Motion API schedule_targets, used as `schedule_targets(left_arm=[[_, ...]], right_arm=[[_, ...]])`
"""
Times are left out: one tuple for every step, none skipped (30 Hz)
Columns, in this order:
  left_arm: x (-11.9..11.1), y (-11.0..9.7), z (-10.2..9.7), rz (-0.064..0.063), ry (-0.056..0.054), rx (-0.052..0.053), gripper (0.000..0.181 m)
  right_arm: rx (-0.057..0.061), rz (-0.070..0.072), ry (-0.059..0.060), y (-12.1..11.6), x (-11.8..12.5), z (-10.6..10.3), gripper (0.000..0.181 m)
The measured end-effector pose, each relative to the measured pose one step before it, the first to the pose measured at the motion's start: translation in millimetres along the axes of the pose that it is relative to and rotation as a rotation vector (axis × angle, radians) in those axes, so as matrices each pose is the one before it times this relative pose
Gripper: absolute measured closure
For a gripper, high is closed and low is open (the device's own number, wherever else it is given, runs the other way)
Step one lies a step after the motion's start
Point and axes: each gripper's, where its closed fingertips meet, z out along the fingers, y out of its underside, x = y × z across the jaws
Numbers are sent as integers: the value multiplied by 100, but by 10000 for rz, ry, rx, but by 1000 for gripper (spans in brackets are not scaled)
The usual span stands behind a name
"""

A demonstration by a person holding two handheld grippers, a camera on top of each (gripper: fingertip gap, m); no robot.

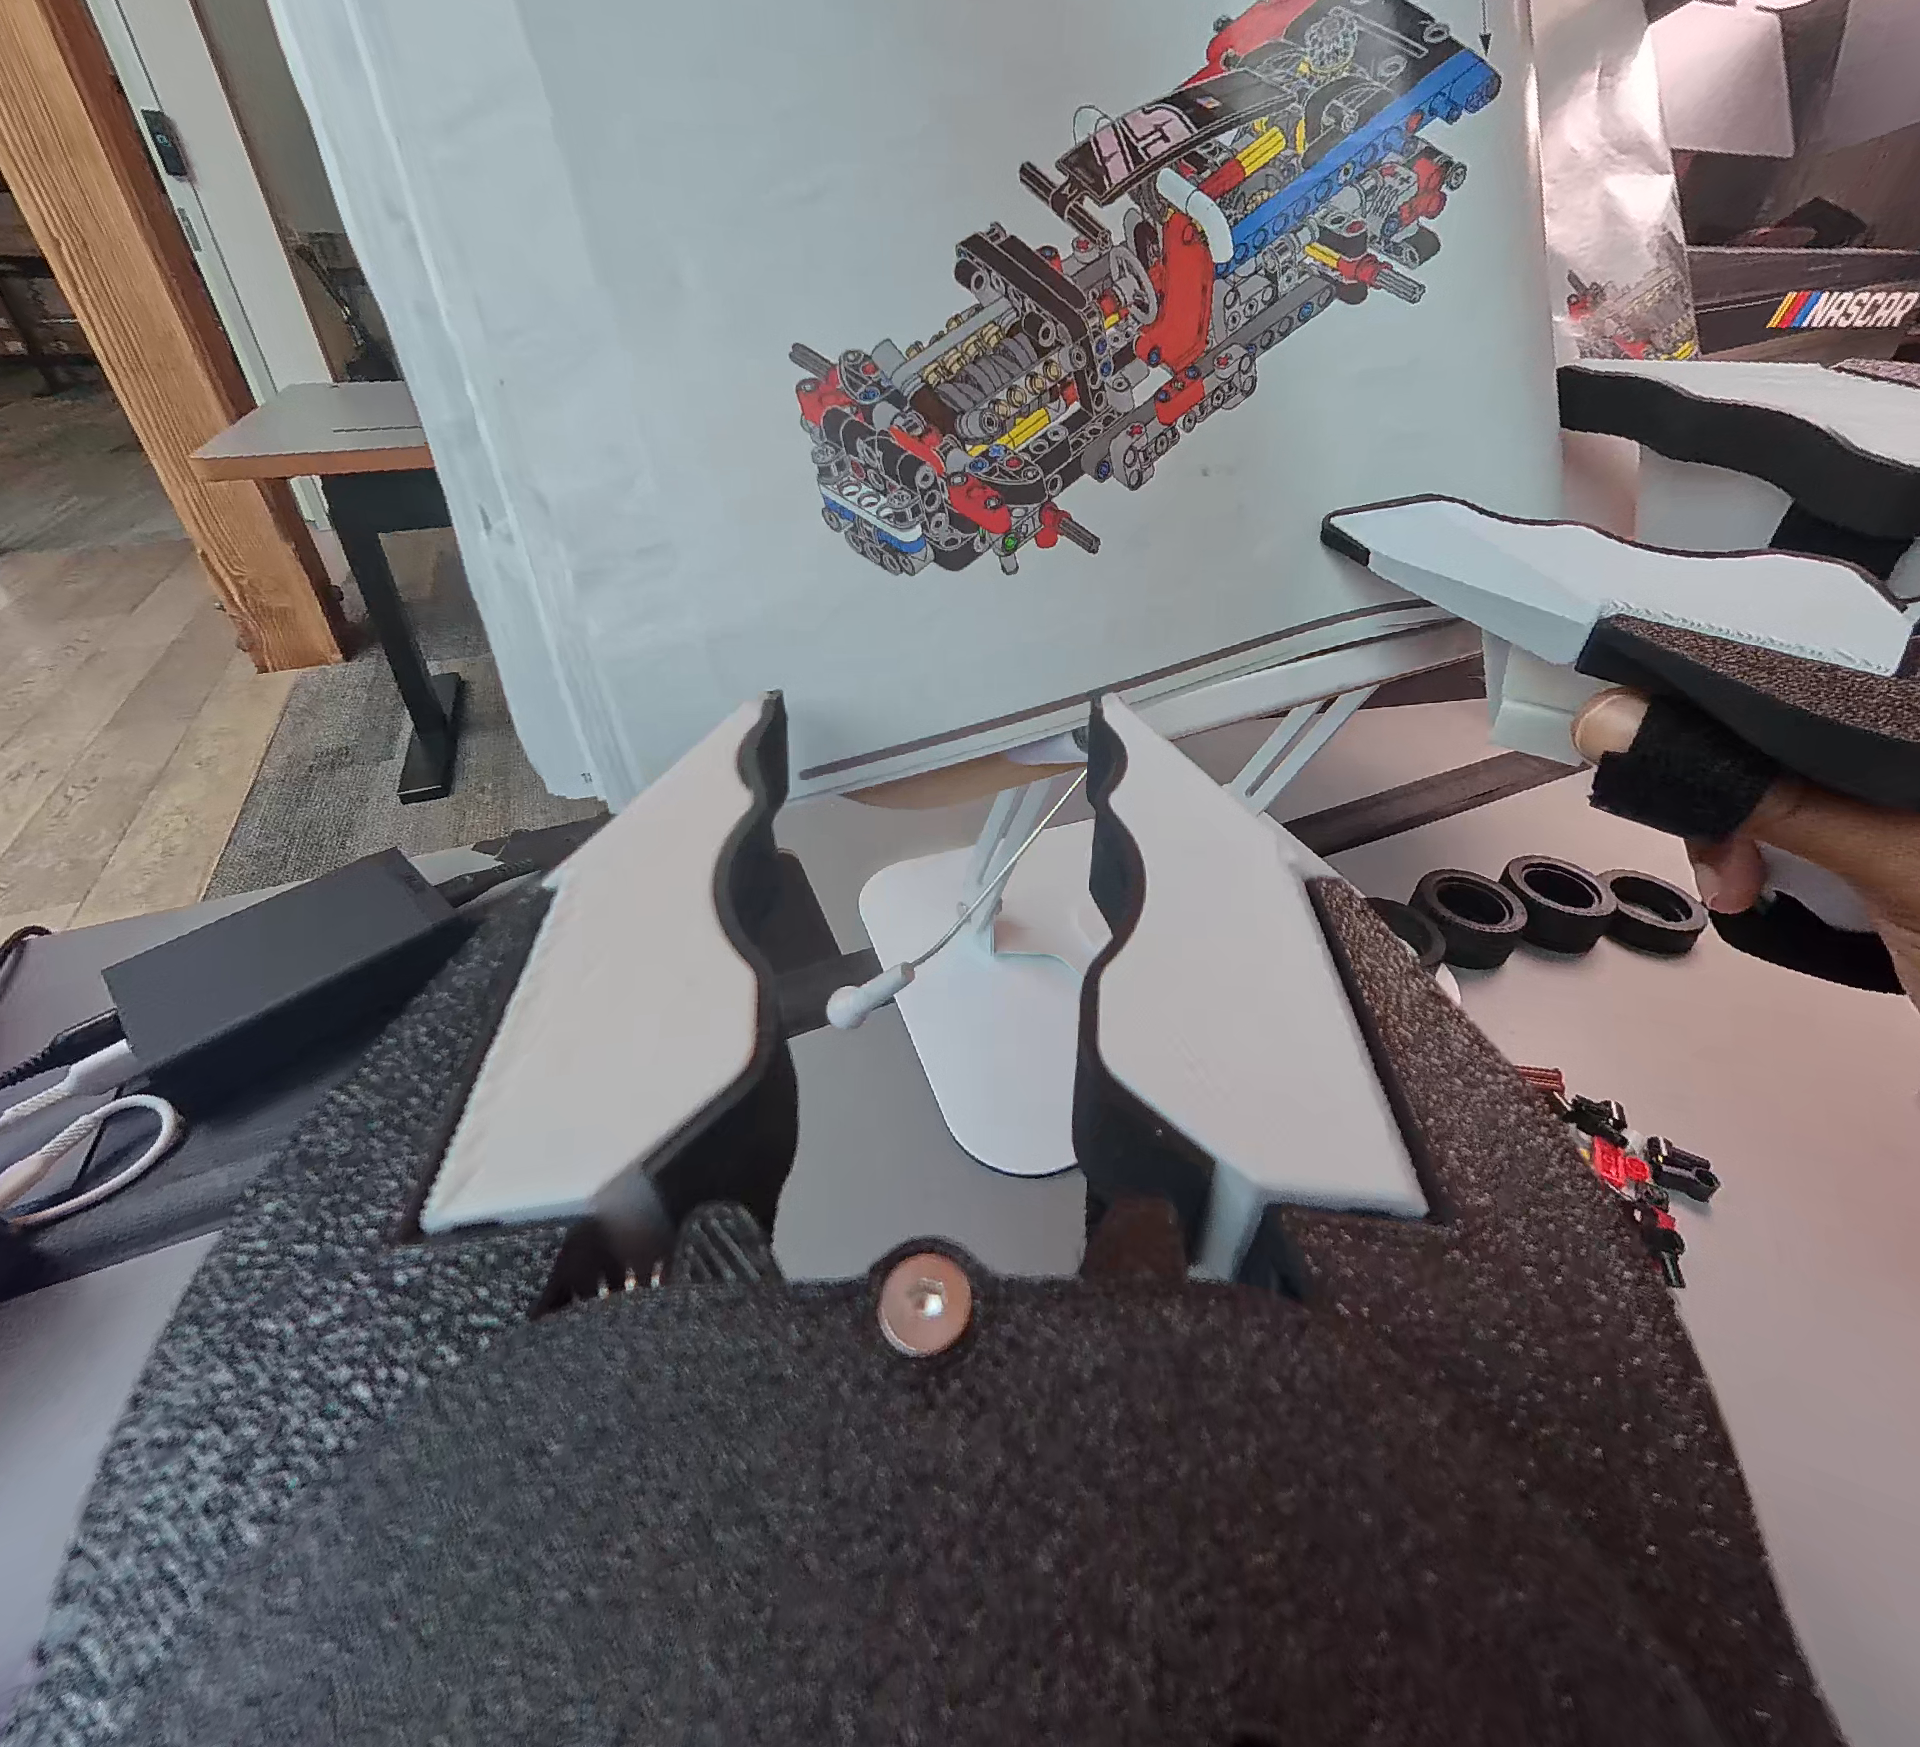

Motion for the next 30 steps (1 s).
schedule_targets(left_arm=[[169, 113, 60, 31, 50, -36, 124], [167, 117, 76, 50, 50, -40, 125], [149, 122, 67, 72, 27, -37, 125], [95, 121, 69, 79, 6, -37, 125], [114, 148, 82, 70, 27, -51, 125], [119, 141, 83, 50, 35, -54, 125], [103, 144, 82, 26, 41, -49, 125], [112, 163, 80, 5, 52, -56, 125], [64, 158, 71, -5, 34, -60, 125], [37, 133, 55, -2, 19, -41, 125], [18, 69, 31, 6, 6, -15, 125], [12, 27, 6, 11, 6, -5, 125], [34, 4, -3, 5, 20, -3, 125], [31, -20, -1, 0, 23, 0, 125], [25, -37, -18, 4, 15, 6, 125], [-1, -46, -32, 8, 6, 13, 125], [-15, -57, -30, 3, 8, 14, 125], [-21, -44, -30, -8, 12, 12, 125], [-45, -40, -30, -14, 7, 10, 126], [-77, -43, -37, -13, -8, 12, 125], [-89, -53, -31, -14, -10, 19, 126], [-87, -41, -40, -23, -6, 18, 126], [-84, -37, -23, -27, -7, 14, 126], [-74, -36, -24, -23, -5, 13, 126], [-47, -22, -29, -15, -3, 10, 126], [-38, -17, -22, -9, -1, 6, 126], [-33, -42, -22, -7, -3, 9, 126], [-10, -38, -20, -5, -1, 14, 126], [-2, -44, -13, -3, 5, 11, 126], [1, -29, -26, -2, 2, 7, 126]], right_arm=[[17, 36, -45, -65, -13, -70, 116], [75, 57, -37, -167, 32, -128, 117], [170, 80, -82, -361, 1, -186, 119], [254, 111, -81, -553, 34, -243, 121], [262, 136, -73, -663, 83, -253, 127], [313, 175, -153, -837, 11, -246, 133], [349, 177, -184, -970, -22, -191, 138], [333, 116, -127, -985, 55, -123, 145], [246, 57, -84, -865, 114, 11, 152], [96, -9, -135, -627, 21, 207, 154], [-43, -80, -83, -355, 81, 359, 156], [-58, -166, -12, -252, 155, 414, 158], [-56, -197, -16, -171, 113, 455, 160], [-90, -193, -28, -61, 54, 460, 162], [-101, -196, -81, 11, -87, 463, 168], [-116, -185, -74, 92, -117, 430, 173], [-151, -152, 15, 176, -21, 379, 177], [-172, -101, 29, 241, -15, 311, 180], [-146, -60, 22, 213, -36, 236, 181], [-109, -21, 71, 159, 48, 147, 181], [-40, 22, 19, 75, -13, 94, 181], [-21, 46, 10, 54, -28, 32, 181], [-18, 31, 42, 51, 36, 4, 181], [-24, 13, 53, 75, 32, -8, 181], [-30, 14, 32, 77, 18, -27, 181], [-13, 27, 7, 76, -18, -42, 181], [-10, 36, 14, 65, -5, -47, 181], [-21, 26, 17, 83, 8, -40, 181], [-17, 15, 9, 68, 9, -36, 181], [3, 16, 7, 43, 18, -38, 181]])
